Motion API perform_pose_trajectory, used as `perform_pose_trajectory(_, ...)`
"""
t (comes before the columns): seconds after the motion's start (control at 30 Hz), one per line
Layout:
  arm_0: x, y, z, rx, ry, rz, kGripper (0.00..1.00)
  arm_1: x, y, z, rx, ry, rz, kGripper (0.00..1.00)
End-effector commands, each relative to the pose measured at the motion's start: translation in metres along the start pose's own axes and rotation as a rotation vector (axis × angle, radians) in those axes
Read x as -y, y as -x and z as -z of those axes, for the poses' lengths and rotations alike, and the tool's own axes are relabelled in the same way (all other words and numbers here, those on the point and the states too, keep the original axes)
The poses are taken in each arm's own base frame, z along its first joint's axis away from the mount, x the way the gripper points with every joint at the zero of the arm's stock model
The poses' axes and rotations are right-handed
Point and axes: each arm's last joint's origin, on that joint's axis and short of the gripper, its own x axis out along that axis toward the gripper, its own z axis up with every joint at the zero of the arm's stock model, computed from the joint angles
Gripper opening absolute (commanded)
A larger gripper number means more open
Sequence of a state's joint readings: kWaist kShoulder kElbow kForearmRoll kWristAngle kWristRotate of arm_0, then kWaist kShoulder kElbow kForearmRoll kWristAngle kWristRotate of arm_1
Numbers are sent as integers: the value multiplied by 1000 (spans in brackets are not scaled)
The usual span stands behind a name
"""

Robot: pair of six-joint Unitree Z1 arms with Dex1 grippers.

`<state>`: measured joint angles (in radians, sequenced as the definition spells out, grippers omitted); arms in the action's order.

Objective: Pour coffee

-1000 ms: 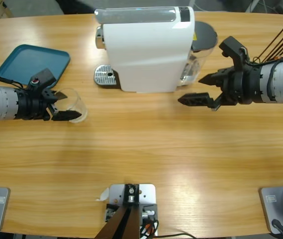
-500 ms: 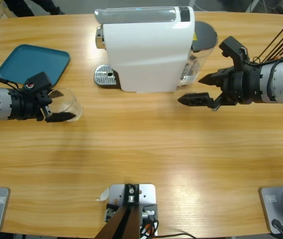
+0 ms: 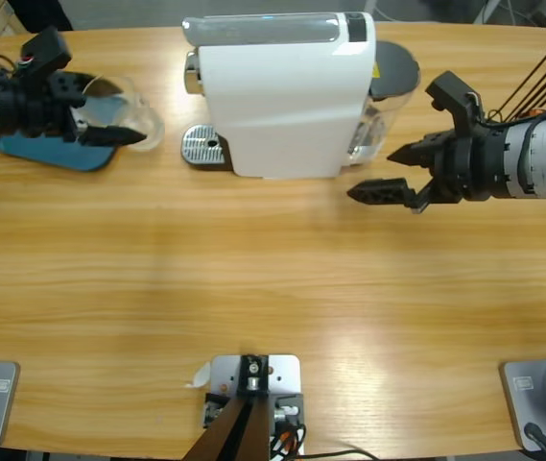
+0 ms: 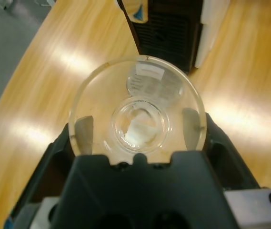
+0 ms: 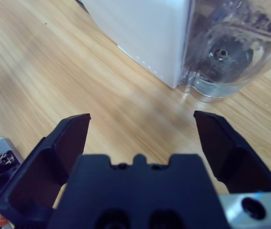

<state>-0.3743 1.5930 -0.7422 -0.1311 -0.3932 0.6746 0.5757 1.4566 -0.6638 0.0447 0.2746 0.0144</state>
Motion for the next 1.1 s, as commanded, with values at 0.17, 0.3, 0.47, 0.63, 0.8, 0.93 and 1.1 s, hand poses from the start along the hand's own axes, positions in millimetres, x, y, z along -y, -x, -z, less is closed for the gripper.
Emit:
perform_pose_trajectory(0.17,-36,-65,6,-77,-37,146,438,13,-11,-7,-29,-51,0,982)
perform_pose_trajectory(0.3,-38,-76,7,-85,-43,167,436,14,-13,-10,-27,-50,-3,982)
perform_pose_trajectory(0.47,-30,-87,2,-86,-55,200,434,16,-13,-10,-28,-55,-1,982)
perform_pose_trajectory(0.63,-30,-97,-2,-84,-56,199,434,16,-12,-8,-28,-56,-3,982)
perform_pose_trajectory(0.8,-30,-108,-11,-71,-70,211,434,17,-13,-7,-33,-61,-1,982)
perform_pose_trajectory(0.93,-24,-111,-10,-79,-73,227,436,19,-14,-8,-33,-64,0,982)
perform_pose_trajectory(1.1,-21,-111,-7,-80,-70,242,439,19,-14,-9,-32,-62,-1,982)
